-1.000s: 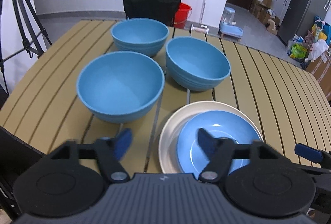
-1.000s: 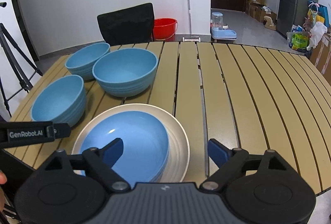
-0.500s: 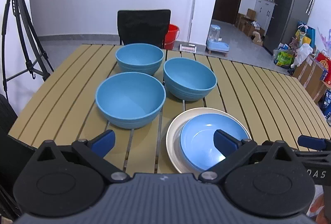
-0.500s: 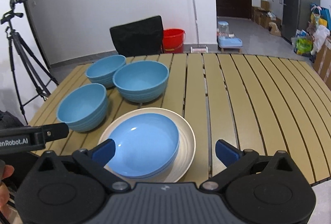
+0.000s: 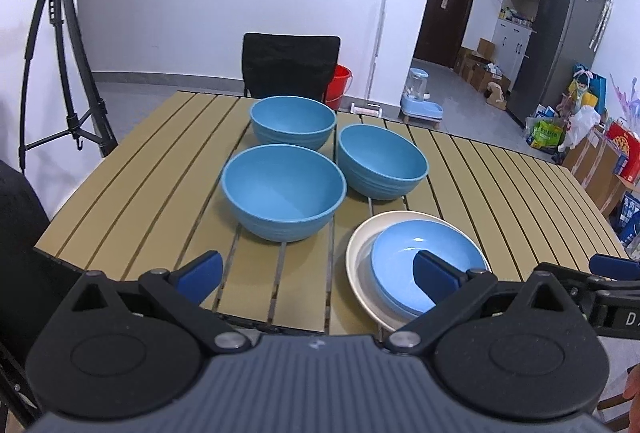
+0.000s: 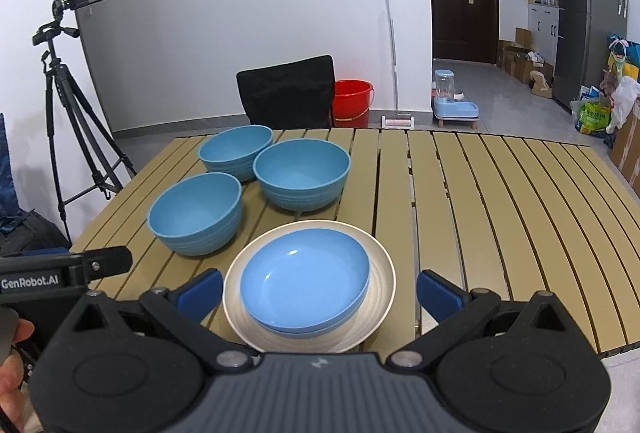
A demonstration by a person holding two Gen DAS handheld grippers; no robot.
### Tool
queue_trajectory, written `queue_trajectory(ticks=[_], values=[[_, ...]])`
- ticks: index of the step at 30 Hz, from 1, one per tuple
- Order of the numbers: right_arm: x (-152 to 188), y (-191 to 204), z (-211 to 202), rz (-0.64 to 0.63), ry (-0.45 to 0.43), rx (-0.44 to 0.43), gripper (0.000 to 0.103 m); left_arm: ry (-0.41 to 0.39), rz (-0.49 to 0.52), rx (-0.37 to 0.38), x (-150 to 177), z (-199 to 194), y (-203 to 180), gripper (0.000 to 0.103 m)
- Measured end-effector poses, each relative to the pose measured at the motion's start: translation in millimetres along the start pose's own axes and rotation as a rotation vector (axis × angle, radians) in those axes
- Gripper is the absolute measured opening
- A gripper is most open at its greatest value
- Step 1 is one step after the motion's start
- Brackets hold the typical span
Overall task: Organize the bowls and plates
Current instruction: 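Withdraw both open tools and move them to a light-blue bowl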
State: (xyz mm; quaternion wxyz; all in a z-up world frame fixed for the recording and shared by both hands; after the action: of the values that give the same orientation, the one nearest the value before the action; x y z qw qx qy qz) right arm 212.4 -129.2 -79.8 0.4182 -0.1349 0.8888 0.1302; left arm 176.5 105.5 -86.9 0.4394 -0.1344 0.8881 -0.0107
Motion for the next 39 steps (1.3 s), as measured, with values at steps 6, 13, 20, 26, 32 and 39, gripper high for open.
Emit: queue_trajectory(ticks=[6,13,20,26,32,39], values=[[-0.2,3.9,-2.9,-0.008,-0.009,0.004,0.103,-0.023,-0.011,-0.011,-2.2,-11.7,15.0,0.103],[3.3,5.6,0.5,-0.010,0.007,0.004,0.103,-0.035,-0.013,-0.017,-4.9,-14.4,26.1,0.103],[-0.1,13.4,10.5,-0.027,0.010,-0.001,0.103,-0.028,-0.028,-0.034,-5.2,-7.4,39.0,0.103],[-6.4,23.9,22.8,-0.054,0.016,-0.006,0.103,-0.022,-0.031,-0.043,-8.7,1.8,46.3,0.103],[-16.5,33.9,39.3,-0.080,0.027,-0.015,0.103,-0.013,-0.049,-0.068,-17.7,15.6,61.3,0.103],[-27.9,47.5,65.2,-0.093,0.049,-0.029,0.103,0.008,-0.057,-0.089,-28.5,39.6,75.2,0.103]])
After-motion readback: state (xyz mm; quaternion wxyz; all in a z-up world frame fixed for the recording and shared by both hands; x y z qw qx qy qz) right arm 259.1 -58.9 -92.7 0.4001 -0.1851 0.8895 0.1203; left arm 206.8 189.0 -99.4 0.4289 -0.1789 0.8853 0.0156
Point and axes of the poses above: each gripper's, at about its wrist camera, not at the fingertips, and z roughly the way its jaws point, y to its left, x to its underside, the point moved 9 cm from there along z, roughly the way its jaws point, and after that the axes turned 1 degree about -y, right-handed, at the moved point
